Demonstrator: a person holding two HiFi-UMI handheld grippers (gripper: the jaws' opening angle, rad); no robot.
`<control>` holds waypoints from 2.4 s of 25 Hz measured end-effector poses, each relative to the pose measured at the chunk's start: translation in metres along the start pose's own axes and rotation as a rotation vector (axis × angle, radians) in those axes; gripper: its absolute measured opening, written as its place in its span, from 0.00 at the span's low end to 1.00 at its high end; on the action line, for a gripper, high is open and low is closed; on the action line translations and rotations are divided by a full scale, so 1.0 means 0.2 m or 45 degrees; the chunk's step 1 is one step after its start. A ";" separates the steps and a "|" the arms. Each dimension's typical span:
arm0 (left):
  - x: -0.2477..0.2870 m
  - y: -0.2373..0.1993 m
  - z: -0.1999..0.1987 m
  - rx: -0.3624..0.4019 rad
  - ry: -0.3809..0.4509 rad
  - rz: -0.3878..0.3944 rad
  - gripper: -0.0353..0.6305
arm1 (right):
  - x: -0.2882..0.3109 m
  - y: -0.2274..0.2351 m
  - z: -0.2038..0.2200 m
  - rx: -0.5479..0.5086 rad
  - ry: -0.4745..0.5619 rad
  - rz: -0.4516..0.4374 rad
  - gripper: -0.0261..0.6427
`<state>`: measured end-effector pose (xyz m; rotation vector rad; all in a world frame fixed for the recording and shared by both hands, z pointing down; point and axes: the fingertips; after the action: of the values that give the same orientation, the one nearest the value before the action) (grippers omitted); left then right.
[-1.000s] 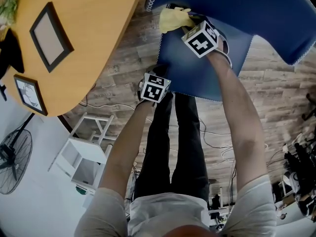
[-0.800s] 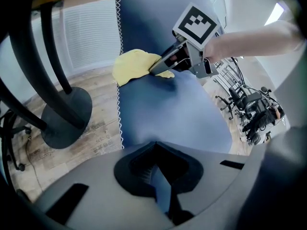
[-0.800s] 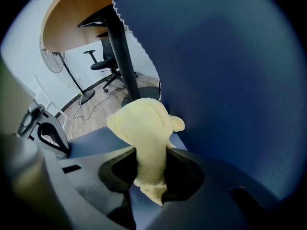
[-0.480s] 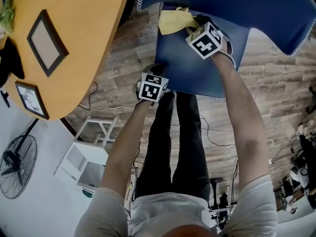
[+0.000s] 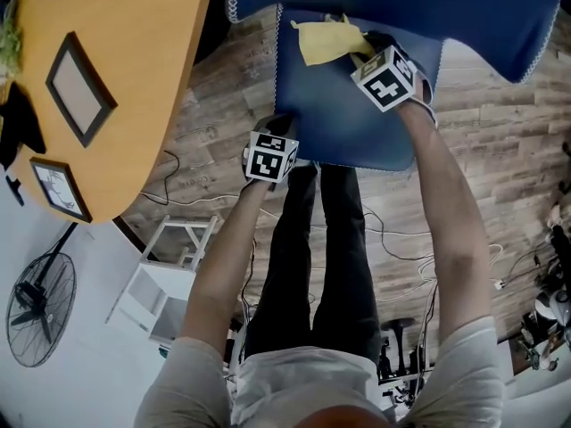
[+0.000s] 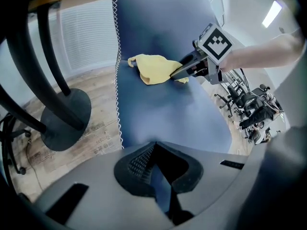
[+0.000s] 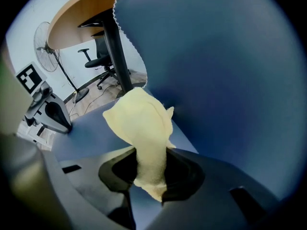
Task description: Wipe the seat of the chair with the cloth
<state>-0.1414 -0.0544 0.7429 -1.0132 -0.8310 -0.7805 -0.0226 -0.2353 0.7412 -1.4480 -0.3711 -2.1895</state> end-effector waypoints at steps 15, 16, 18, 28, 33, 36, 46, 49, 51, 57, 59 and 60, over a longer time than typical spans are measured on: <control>0.01 0.01 0.00 0.020 -0.004 0.006 0.09 | -0.16 0.16 0.44 0.141 -0.065 0.129 0.24; 0.01 0.01 0.00 0.024 -0.004 0.009 0.09 | -0.18 0.17 0.47 0.150 -0.074 0.139 0.24; 0.00 0.00 0.00 0.030 -0.004 0.007 0.09 | -0.19 0.18 0.51 0.169 -0.093 0.156 0.24; 0.00 0.00 0.00 0.037 0.002 -0.021 0.09 | -0.30 0.20 0.79 0.419 -0.130 0.244 0.24; 0.00 0.01 0.00 0.050 -0.001 -0.022 0.09 | -0.36 0.18 0.96 0.652 -0.149 0.303 0.24; 0.00 0.00 0.00 0.057 0.008 -0.024 0.09 | -0.39 0.13 0.99 0.808 -0.129 0.330 0.24; -0.01 0.00 0.00 0.063 0.038 -0.008 0.09 | -0.43 -0.10 1.01 1.040 -0.127 0.397 0.24; -0.01 0.00 0.00 0.062 0.044 0.005 0.09 | -0.42 -0.18 0.99 1.055 -0.140 0.401 0.24; -0.01 0.00 0.00 0.063 0.050 0.012 0.09 | -0.42 -0.22 0.97 1.042 -0.154 0.405 0.24; -0.02 0.02 0.00 0.058 0.075 0.040 0.09 | -0.41 -0.28 0.93 1.055 -0.177 0.435 0.24; -0.02 0.01 0.02 0.061 0.079 0.048 0.09 | -0.40 -0.30 0.91 1.073 -0.187 0.451 0.24; -0.03 0.01 0.02 0.062 0.080 0.049 0.09 | -0.40 -0.31 0.90 1.080 -0.194 0.460 0.24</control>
<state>-0.1438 -0.0489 0.7387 -0.9542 -0.7709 -0.7519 0.1111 -0.0769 0.7435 -1.0742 -0.8810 -1.3626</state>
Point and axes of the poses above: the fingertips, and each gripper's own axes: x forward along the fingers, y to its right, z out of its underside, and after that the axes turned 6 degrees about z, right-handed
